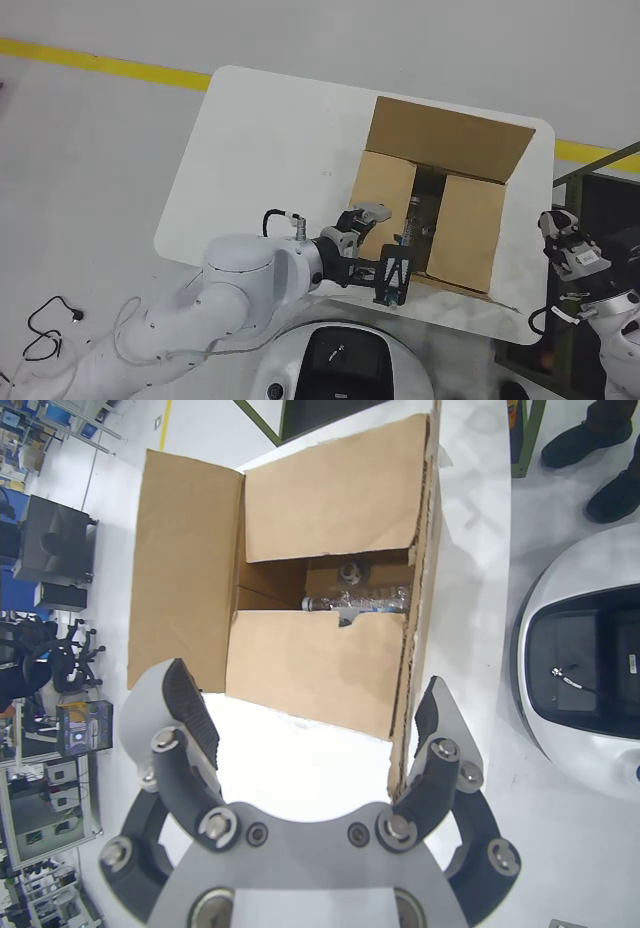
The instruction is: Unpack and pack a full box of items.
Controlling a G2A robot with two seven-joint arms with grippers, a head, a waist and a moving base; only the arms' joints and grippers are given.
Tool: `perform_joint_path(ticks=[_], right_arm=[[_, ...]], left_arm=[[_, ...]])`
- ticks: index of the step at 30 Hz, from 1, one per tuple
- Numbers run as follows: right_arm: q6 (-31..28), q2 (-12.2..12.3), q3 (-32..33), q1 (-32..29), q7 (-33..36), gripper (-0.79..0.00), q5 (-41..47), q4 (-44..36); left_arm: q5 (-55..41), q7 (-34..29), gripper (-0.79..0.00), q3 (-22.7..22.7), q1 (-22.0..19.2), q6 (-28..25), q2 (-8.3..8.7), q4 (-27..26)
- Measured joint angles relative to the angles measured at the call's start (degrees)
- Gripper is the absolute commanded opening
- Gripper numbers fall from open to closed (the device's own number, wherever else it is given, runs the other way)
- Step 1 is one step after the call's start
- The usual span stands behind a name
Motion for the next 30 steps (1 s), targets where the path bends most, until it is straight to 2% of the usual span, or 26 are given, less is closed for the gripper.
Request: perform_joint_path(ticks=[6, 16, 23, 30], right_arm=[[2.7, 0.2, 0.7, 1.5, 0.1, -0.785, -2.2, 2.4], [6.1, -0.2, -3.0, 1.1, -1.4, -0.785, -6.1, 5.0], [5.5, -0.3, -3.3, -0.8, -1.9, -0.785, -5.7, 3.4], [3.4, -0.3, -0.6, -2.8, -0.1, -0.785, 1.5, -0.7]], left_arm=[[-1.6, 0.4, 0.000, 1.3, -4.3, 4.4, -1.77, 3.9], [-9.4, 1.0, 0.000, 7.0, -10.4, 15.5, -6.41, 14.8], [-9.7, 2.6, 0.000, 10.5, -13.0, 17.4, -9.04, 20.2], [-8.6, 3.2, 0.000, 12.2, -13.4, 17.0, -10.68, 23.3]])
